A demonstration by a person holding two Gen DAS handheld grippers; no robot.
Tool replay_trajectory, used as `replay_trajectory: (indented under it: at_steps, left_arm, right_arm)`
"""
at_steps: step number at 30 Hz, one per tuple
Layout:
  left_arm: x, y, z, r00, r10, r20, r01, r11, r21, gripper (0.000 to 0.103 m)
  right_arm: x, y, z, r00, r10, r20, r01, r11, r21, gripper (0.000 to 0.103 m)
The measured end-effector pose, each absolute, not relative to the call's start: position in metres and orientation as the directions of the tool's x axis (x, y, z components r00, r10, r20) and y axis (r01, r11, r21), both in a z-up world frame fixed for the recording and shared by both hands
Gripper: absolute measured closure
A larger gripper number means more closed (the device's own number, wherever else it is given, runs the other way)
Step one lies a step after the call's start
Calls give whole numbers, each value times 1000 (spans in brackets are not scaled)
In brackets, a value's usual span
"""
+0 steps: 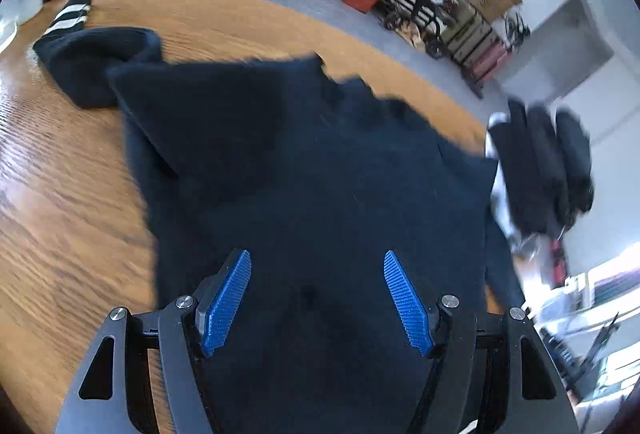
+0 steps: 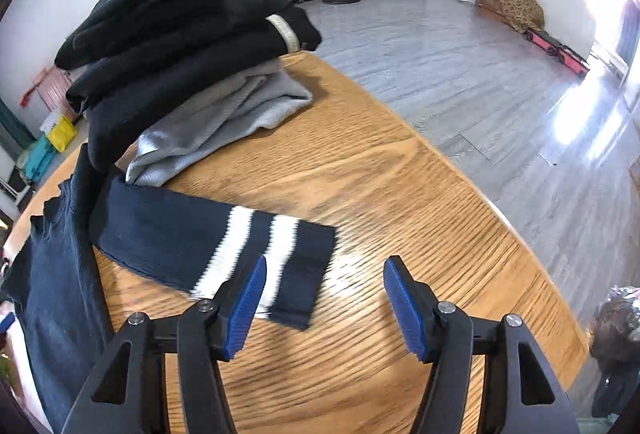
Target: Fold clothes
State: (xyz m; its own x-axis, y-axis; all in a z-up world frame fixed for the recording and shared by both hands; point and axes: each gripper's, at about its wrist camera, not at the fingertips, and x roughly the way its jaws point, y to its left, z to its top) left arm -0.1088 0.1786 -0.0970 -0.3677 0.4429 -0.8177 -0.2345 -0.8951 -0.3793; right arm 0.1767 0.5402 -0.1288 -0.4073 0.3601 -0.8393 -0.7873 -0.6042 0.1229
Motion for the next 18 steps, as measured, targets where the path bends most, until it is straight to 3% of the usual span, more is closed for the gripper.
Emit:
replay_trajectory:
  at_steps: [4, 12, 18]
  left_arm:
    - [-70, 220, -107, -395, 370, -841, -324, -913, -249, 33]
    - [-31, 256, -115, -310, 461, -831, -409, -854, -321, 33]
    - [-22, 271, -104, -283, 498, -819, -425, -831, -359, 33]
  right_arm:
    - [185, 563, -139, -467, 312, -828, -772, -601, 209, 40]
    - [163, 582, -162, -497, 249, -831, -709, -668, 223, 42]
    - [145, 575, -164, -509, 232, -829, -648, -737, 192, 60]
